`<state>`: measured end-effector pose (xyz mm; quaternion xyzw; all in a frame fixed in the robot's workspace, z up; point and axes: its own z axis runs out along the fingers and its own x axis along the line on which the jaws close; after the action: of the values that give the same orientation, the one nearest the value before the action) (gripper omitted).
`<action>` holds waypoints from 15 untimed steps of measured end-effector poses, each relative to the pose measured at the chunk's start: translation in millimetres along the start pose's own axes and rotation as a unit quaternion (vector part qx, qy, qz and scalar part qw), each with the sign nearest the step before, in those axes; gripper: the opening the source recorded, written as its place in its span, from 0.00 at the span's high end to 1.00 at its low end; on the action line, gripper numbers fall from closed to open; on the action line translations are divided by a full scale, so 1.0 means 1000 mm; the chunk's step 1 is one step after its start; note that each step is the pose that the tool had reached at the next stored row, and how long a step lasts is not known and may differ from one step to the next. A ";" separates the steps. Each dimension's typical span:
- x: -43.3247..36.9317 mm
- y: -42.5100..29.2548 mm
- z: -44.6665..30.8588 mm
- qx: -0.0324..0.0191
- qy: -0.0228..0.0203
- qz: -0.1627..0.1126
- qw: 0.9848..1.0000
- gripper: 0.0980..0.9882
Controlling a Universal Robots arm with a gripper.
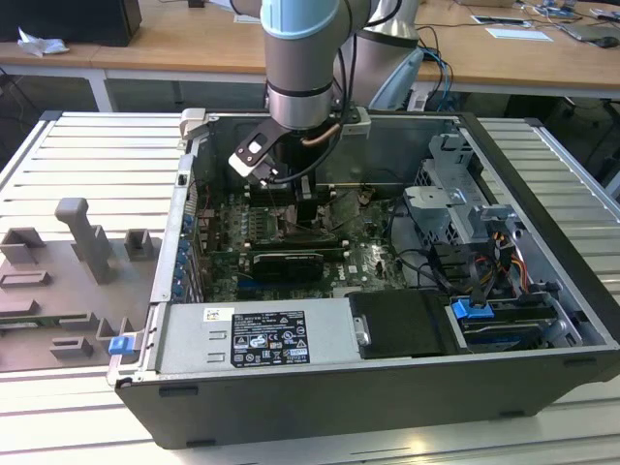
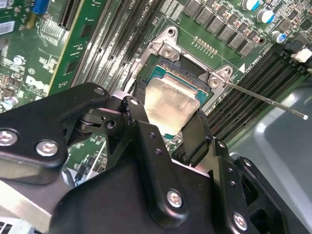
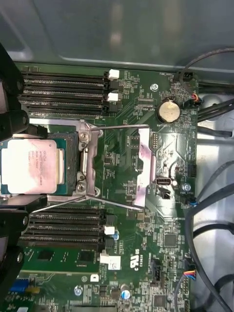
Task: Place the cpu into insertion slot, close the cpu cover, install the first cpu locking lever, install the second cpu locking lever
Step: 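Place the cpu into insertion slot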
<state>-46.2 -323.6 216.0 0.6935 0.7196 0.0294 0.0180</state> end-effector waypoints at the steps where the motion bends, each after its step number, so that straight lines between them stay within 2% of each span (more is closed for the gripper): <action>1: 0.0006 -0.0004 0.0027 0.000 0.000 0.001 1.000 0.50; 8: 0.0019 -0.0008 0.0115 0.000 -0.002 0.019 1.000 0.50; 15: 0.0049 0.0001 0.0156 0.000 -0.002 0.024 1.000 0.50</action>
<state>-45.2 -318.4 200.5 0.7109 0.7024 0.0285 0.0190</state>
